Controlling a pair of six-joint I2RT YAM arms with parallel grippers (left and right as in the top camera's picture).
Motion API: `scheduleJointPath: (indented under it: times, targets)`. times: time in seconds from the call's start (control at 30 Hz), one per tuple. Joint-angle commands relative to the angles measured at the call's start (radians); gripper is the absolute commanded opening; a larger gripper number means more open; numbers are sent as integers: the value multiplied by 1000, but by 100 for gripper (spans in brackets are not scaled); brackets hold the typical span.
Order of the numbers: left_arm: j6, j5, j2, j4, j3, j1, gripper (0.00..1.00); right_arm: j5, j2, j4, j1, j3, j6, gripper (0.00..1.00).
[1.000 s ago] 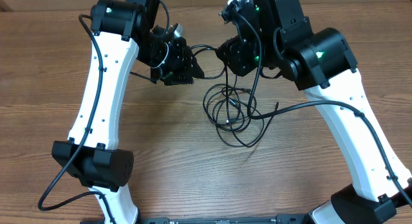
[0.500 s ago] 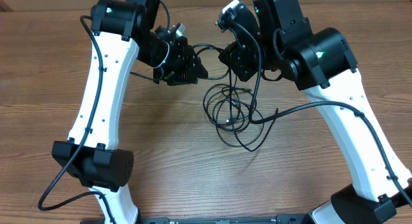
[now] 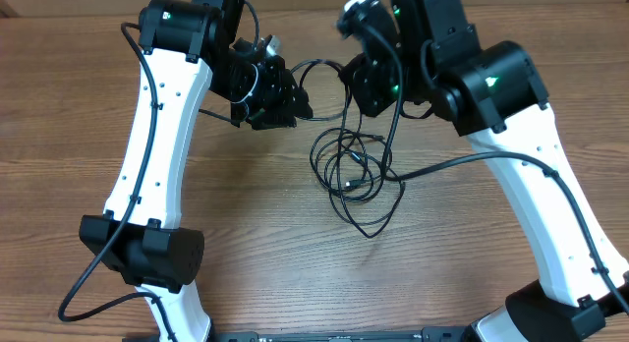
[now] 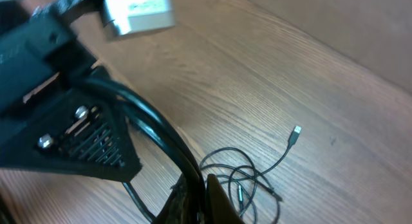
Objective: Untangle cables
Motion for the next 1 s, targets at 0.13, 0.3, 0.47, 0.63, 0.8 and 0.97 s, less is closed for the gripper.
scheduleJointPath:
  times: [0.13,0.3,0.47,0.63,0.8,0.97]
  targets:
    - [-194,-457,3,-1,16,3,4,92,-3,23,-88,16,354,4]
    - [-204,-472,3,-1,16,3,5,92,-3,22,-108,16,474,4]
    - [-200,-427,3,-3,16,3,4,48,-2,-4,-108,16,467,10]
    - [-186,-312,3,16,16,3,4,-182,0,-16,-107,-19,215,30]
    - [-185,-150,3,11,16,3,5,-232,0,-20,-106,-63,50,54]
    - [-164,-37,3,-8,16,2,4,-231,0,-15,-106,-101,-14,61]
